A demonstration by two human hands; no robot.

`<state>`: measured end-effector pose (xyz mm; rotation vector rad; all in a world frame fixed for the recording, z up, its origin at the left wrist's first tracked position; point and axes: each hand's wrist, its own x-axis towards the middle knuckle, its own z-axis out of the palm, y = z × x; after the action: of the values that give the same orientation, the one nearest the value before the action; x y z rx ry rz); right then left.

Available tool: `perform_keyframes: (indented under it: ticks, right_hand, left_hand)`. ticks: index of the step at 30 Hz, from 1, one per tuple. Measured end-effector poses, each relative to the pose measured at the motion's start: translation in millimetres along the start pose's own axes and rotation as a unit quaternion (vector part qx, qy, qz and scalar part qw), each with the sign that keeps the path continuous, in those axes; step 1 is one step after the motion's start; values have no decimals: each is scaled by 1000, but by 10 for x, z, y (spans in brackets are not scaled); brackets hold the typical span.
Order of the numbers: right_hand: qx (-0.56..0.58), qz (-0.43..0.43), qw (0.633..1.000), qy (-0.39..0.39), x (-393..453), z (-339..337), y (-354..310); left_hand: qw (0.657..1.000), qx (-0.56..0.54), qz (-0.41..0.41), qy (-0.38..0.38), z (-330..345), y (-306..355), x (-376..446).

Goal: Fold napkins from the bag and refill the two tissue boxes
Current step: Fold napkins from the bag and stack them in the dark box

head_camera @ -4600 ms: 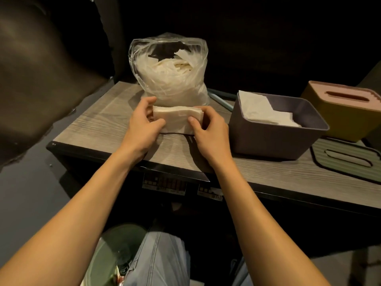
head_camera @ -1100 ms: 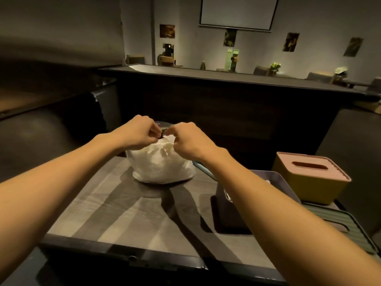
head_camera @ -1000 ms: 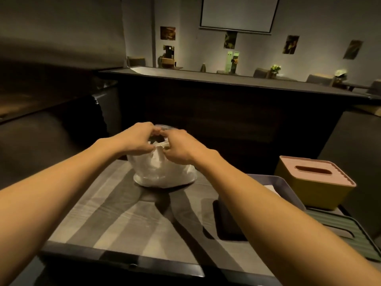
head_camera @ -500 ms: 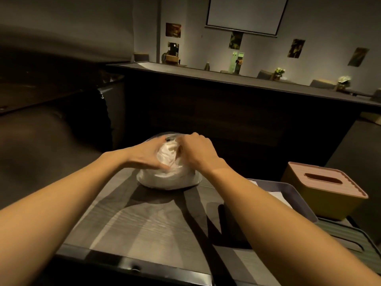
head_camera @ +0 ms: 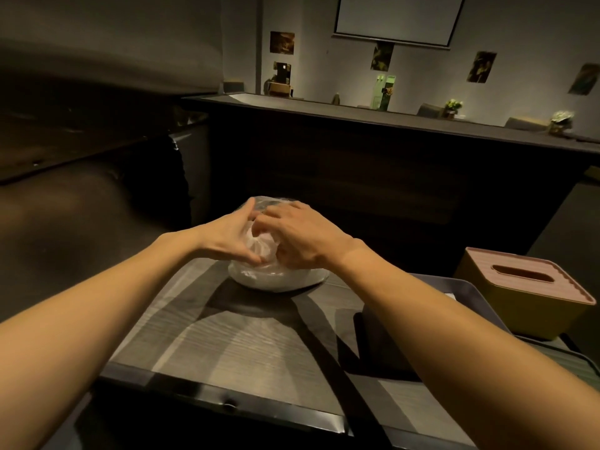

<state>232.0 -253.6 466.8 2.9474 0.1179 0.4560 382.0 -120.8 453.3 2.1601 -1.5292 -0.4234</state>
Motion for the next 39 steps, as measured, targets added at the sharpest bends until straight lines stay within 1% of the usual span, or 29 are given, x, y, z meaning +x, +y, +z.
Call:
perform_keyframes:
  ticks: [4,7,9,11,13,14,16,18,20,22,25,27,29,31,34,36,39]
  right_hand:
    - [-33,-52,997,-44,22,-12,-49]
    - [-41,-35,997,-61,40,-48,-18]
    - [-47,-7,998,-46,47,-68,51]
    - [-48,18,999,6,29,-84,110]
    - [-45,39,997,55,-22,-93,178]
    - [-46,42,996,63,-57,-91,198]
    - [-53,36,997,32,-125,-82,169]
    - [-54,20,998,1,-154,-58,80]
    - [-50,-8,999,0,-140,-43,-14]
    - [-46,-30,998,22,-104,-53,-72]
    - [-32,6,997,75,-66,-79,-74]
    - [-16,38,993,110,-48,-112,-54]
    - [21,67,987,146,-41,-178,-53]
    - [57,96,978,176,-46,-265,-65]
    - [104,116,965,212,-72,-386,-82]
    - [136,125,958,218,-104,-438,-107]
    - [183,136,948,224,-187,-491,-164]
  left_hand:
    - [1000,7,-7,-16,-6,-23,5]
    - [1000,13,-3,-20,-3,-11,5]
    - [999,26,5,-18,-6,-31,9]
    - [999,43,8,-25,-16,-40,-7]
    - [997,74,18,-15,-4,-62,-8]
    - [995,93,27,-1,7,-61,-15]
    - [993,110,47,24,32,-48,-38]
    - [993,104,53,26,64,-60,-51]
    - [993,109,49,24,100,-75,-64]
    - [993,109,47,27,120,-107,-61]
    - [993,105,44,25,101,-126,-82]
    - [994,89,54,36,71,-99,-115]
    - [994,52,74,64,45,-19,-172]
    - [990,-10,83,111,22,78,-221]
    - [979,-108,62,163,0,250,-284]
    - [967,-180,54,171,9,370,-338]
    - [944,-285,61,157,63,468,-429]
